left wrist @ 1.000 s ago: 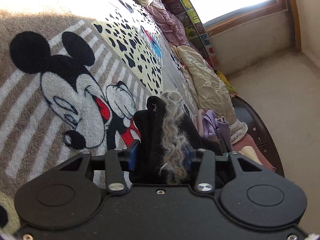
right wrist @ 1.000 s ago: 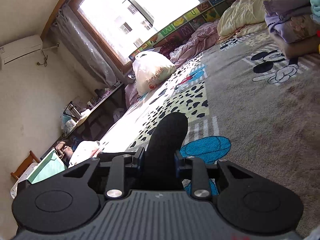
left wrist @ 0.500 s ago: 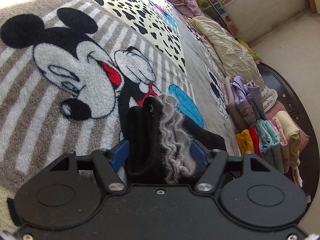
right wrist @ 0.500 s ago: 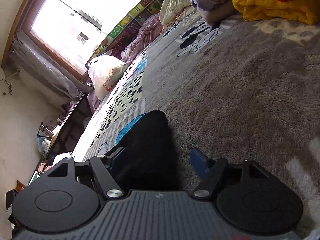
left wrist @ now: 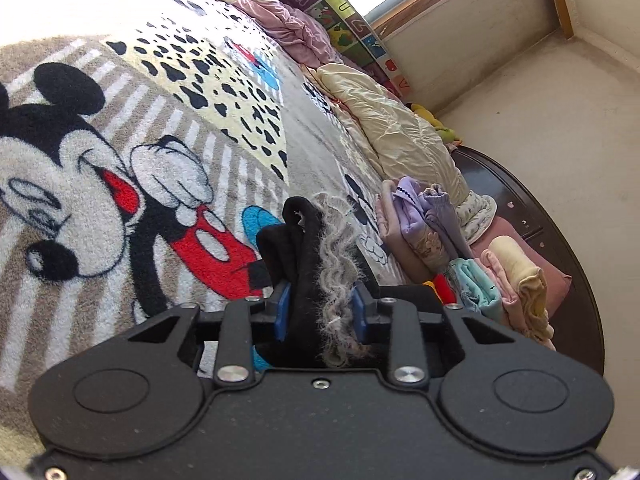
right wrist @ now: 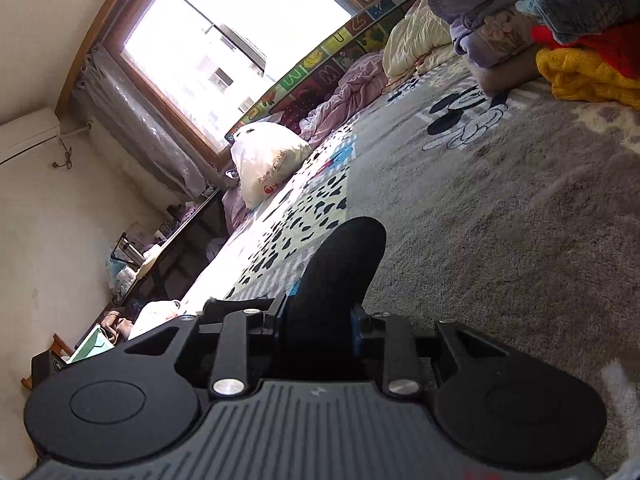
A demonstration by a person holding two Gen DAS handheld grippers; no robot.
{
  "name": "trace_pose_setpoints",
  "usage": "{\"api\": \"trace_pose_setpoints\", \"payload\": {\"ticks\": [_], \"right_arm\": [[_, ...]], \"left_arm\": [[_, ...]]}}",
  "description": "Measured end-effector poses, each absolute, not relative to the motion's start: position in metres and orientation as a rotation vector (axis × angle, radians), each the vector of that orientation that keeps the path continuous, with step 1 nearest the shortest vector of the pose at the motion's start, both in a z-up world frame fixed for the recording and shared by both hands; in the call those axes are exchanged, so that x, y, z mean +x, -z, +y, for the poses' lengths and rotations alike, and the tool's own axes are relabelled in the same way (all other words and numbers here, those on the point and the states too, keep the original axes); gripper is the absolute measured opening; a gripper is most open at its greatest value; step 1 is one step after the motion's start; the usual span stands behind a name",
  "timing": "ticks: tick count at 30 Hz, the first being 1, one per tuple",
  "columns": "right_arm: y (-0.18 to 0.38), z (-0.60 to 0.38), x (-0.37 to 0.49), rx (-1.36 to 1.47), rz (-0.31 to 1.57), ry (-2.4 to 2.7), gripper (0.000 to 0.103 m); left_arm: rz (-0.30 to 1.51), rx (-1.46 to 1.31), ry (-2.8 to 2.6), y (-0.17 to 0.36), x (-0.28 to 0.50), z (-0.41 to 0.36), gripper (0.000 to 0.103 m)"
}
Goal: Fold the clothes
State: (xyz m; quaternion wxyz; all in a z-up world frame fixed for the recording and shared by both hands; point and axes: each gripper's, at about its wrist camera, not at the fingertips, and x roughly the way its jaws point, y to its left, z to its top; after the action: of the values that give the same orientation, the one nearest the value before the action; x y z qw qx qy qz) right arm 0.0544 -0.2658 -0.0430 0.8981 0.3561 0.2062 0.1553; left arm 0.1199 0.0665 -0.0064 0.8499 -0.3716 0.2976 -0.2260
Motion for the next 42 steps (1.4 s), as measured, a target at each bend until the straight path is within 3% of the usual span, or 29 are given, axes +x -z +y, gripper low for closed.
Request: {"api": "trace_pose_setpoints", "payload": {"ticks": [15,24,28,29,31,33,35,36,42], "right_arm": [[-0.103,-0.434,-0.008,0.758,-0.229,-0.199,0.031],[-0.145,-0.552,-0.024,0.716,-0.483,-0.050,0.031],[-0.140,-0.598,-0.001,0.734,-0.436,0.053,0.031],[-0.137,-0.608,0.008,0.738,-0.386,0.096,0.033],[-0.119,-0.626,0.048,0.691,-0.124,0.294,0.051],[-0.092,-0.635,0.071,0.667,0.054,0.411,0.055],[-0.086,-0.623,0.055,0.579,-0.032,0.426,0.056],[-0.083,-0.617,0.047,0.534,-0.077,0.432,0.063],[-0.079,-0.598,0.041,0.502,-0.092,0.378,0.068]], "left_arm": [[0.403,-0.814,0.931,-0.163,0.196,-0.144,0.029],[0.415,-0.855,1.052,-0.190,0.247,-0.264,0.027],[0.581,-0.757,0.876,-0.162,0.284,-0.306,0.030],[0.664,-0.645,0.775,-0.148,0.294,-0.318,0.036],[0.656,-0.638,0.742,-0.135,0.290,-0.309,0.042],[0.600,-0.663,0.758,-0.128,0.280,-0.295,0.058],[0.546,-0.634,0.760,-0.128,0.274,-0.286,0.059],[0.540,-0.623,0.760,-0.126,0.273,-0.282,0.059],[0.558,-0.613,0.754,-0.109,0.258,-0.256,0.061]]}}
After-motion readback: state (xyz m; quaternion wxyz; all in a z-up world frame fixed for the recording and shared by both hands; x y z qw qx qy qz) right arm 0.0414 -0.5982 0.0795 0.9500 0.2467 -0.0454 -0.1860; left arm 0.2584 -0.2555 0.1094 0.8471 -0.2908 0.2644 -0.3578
